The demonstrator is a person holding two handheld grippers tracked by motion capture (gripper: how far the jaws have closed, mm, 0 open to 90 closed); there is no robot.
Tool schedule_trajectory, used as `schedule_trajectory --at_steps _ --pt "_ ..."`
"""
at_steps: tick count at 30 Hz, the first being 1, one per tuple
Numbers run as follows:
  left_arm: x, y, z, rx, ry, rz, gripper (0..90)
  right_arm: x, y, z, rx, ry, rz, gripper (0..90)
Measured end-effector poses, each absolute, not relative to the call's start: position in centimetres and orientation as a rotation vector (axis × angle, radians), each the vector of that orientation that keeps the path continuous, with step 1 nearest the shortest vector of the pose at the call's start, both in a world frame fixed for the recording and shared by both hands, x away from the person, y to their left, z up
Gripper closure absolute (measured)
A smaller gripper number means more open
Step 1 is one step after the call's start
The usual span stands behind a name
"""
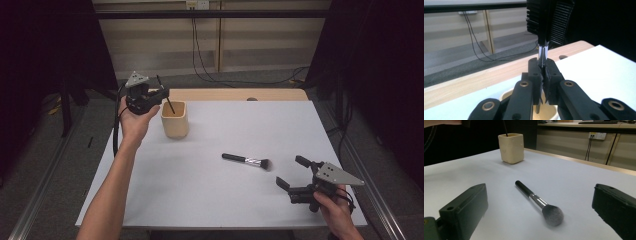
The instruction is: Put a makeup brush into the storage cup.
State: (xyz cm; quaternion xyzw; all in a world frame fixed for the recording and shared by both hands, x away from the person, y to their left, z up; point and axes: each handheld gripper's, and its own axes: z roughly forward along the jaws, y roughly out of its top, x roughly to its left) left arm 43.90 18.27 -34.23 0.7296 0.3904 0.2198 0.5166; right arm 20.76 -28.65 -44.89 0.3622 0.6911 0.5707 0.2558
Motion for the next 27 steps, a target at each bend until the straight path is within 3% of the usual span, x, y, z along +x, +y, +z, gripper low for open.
schedule_trajectory --at_steps 27 --pt "44.2 18.4 -37.2 1.804 0.992 0.503 85.8 20.8 -28.7 -44.9 0.985 1.878 1.551 0.0"
